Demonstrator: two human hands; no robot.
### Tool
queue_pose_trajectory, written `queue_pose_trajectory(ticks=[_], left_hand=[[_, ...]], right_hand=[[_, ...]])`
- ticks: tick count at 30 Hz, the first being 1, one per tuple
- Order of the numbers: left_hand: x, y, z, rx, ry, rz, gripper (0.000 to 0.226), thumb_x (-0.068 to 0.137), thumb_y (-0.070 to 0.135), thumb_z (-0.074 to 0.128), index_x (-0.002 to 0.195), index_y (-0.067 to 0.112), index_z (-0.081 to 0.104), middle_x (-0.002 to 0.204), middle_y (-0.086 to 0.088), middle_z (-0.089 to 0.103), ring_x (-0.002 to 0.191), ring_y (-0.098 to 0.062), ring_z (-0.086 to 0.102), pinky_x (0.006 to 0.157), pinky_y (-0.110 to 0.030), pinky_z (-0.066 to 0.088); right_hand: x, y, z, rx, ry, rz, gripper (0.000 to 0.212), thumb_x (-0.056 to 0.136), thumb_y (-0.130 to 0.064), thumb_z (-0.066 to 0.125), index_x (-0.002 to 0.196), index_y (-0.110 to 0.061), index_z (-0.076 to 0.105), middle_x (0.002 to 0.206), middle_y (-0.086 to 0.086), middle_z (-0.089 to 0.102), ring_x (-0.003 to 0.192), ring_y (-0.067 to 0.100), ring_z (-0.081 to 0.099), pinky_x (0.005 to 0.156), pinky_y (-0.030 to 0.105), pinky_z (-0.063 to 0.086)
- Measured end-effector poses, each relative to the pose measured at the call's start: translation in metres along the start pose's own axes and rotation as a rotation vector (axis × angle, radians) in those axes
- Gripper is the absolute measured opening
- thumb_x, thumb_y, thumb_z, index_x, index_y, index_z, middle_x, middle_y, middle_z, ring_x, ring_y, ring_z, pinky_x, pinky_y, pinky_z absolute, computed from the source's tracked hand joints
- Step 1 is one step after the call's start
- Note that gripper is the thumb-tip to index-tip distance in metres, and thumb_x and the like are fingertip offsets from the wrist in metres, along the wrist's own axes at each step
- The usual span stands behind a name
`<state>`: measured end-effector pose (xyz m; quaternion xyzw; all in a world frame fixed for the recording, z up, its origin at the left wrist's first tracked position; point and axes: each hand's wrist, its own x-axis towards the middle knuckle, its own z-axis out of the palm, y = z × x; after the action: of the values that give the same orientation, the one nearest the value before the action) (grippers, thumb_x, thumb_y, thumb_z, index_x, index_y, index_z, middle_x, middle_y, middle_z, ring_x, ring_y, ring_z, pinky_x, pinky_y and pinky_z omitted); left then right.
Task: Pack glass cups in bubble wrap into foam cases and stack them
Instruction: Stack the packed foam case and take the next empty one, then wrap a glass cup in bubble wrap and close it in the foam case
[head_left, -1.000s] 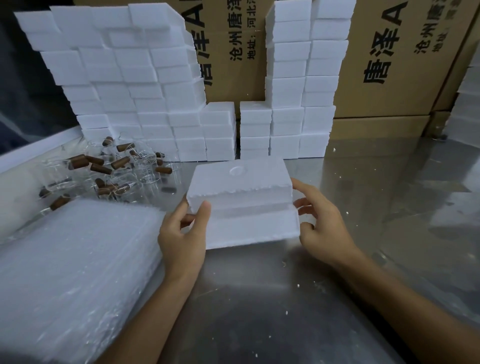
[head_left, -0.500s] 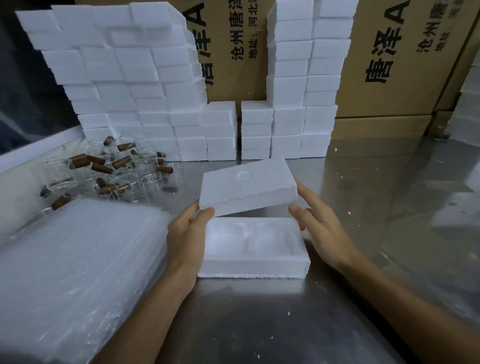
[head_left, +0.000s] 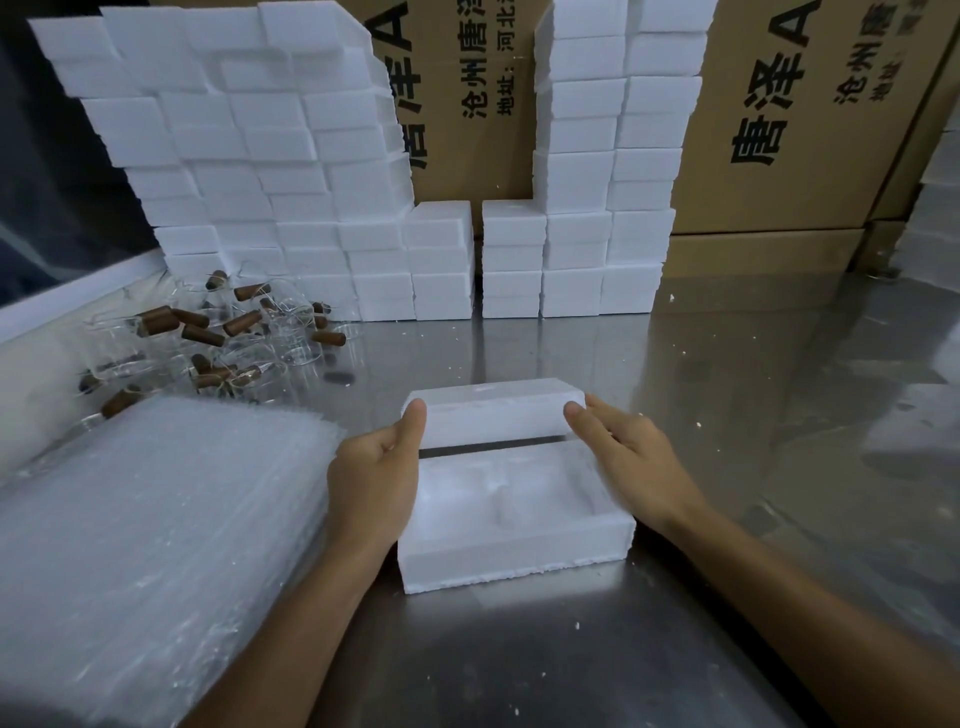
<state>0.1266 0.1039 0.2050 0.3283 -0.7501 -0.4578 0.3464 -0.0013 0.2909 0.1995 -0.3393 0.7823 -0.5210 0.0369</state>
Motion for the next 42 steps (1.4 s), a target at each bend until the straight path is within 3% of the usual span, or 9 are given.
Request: queue_pose_trajectory(ticks=[2,6,12,17,27,31,34,37,42], left_hand=[[0.0,-0.001,0.0,0.046,0.014,0.013,0.064,0.093,0.053,0.055,0.05,0.019,0.022,0.049,0.0,0.024,0.05,-0.019,0.028,0.053,-0.033,0.023],[0.001,-0.004,-0.002,0.145,0.025,0.005,0.066,0.09,0.048,0.063,0.046,0.016,0.024,0.038,0.005,0.023,0.045,-0.018,0.029,0.048,-0.03,0.024],[0.004,-0.01,0.001,0.162,0.036,-0.054,0.053,0.082,0.037,0.07,0.045,0.014,0.039,0.038,0.007,0.039,0.047,-0.018,0.042,0.051,-0.027,0.033],[0.006,-0.01,0.005,0.101,0.064,-0.039,0.037,0.08,0.032,0.072,0.064,0.0,0.061,0.066,-0.009,0.067,0.057,-0.017,0.056,0.054,-0.025,0.043],[0.019,-0.008,0.005,-0.028,-0.054,-0.012,0.044,0.078,0.038,0.08,0.12,0.033,0.065,0.049,0.013,0.049,0.052,-0.001,0.054,0.05,-0.011,0.039],[0.024,-0.011,0.006,0.084,-0.145,0.099,0.033,0.086,0.032,0.074,0.119,0.027,0.071,0.055,0.002,0.032,0.046,-0.004,0.04,0.048,-0.008,0.033],[0.026,-0.014,0.006,0.157,-0.189,0.232,0.017,0.086,0.031,0.074,0.1,0.023,0.079,0.093,0.011,0.057,0.086,0.001,0.056,0.071,-0.001,0.034],[0.029,-0.017,0.006,0.161,-0.291,0.273,0.027,0.075,0.043,0.081,0.093,0.024,0.079,0.132,0.018,0.05,0.119,0.0,0.05,0.104,-0.021,0.035],[0.032,-0.016,0.004,0.126,-0.377,0.234,0.082,0.044,0.073,0.077,0.104,0.016,0.074,0.1,0.039,0.057,0.119,0.003,0.056,0.105,-0.026,0.041]], right_hand=[[0.002,-0.002,0.001,-0.027,0.034,0.028,0.044,0.1,-0.046,0.046,0.06,-0.054,0.062,0.05,-0.023,0.051,0.049,0.002,0.042,0.051,0.007,0.035],[0.004,-0.001,0.001,-0.085,0.087,0.128,0.061,0.097,-0.044,0.054,0.039,-0.027,0.047,0.04,-0.011,0.03,0.04,0.008,0.029,0.04,0.013,0.026],[0.006,-0.001,0.003,-0.178,0.17,0.226,0.058,0.087,-0.041,0.064,0.051,-0.012,0.029,0.05,0.001,0.025,0.047,0.017,0.023,0.042,0.025,0.022],[0.007,-0.002,0.001,-0.196,0.166,0.232,0.013,0.084,-0.04,0.066,0.093,-0.031,0.062,0.063,-0.01,0.067,0.068,0.007,0.06,0.068,0.029,0.049],[0.007,-0.005,0.002,-0.235,0.181,0.301,0.024,0.081,-0.037,0.066,0.07,-0.016,0.069,0.058,-0.002,0.066,0.059,0.015,0.06,0.054,0.025,0.044],[0.005,-0.005,0.001,-0.241,0.149,0.249,0.026,0.085,-0.038,0.062,0.11,-0.032,0.065,0.059,-0.007,0.066,0.072,0.005,0.061,0.063,0.024,0.044],[0.005,-0.006,0.001,-0.282,0.095,0.213,0.042,0.089,-0.036,0.057,0.131,-0.035,0.06,0.053,-0.006,0.062,0.065,0.0,0.058,0.06,0.014,0.039],[0.006,-0.006,0.001,-0.343,0.089,0.166,0.04,0.091,-0.033,0.054,0.13,-0.031,0.063,0.077,0.0,0.07,0.069,0.006,0.062,0.059,0.012,0.041],[0.008,-0.011,0.003,-0.523,0.113,0.071,0.026,0.091,-0.039,0.058,0.108,-0.028,0.074,0.129,-0.012,0.056,0.098,0.015,0.062,0.081,0.033,0.049]])
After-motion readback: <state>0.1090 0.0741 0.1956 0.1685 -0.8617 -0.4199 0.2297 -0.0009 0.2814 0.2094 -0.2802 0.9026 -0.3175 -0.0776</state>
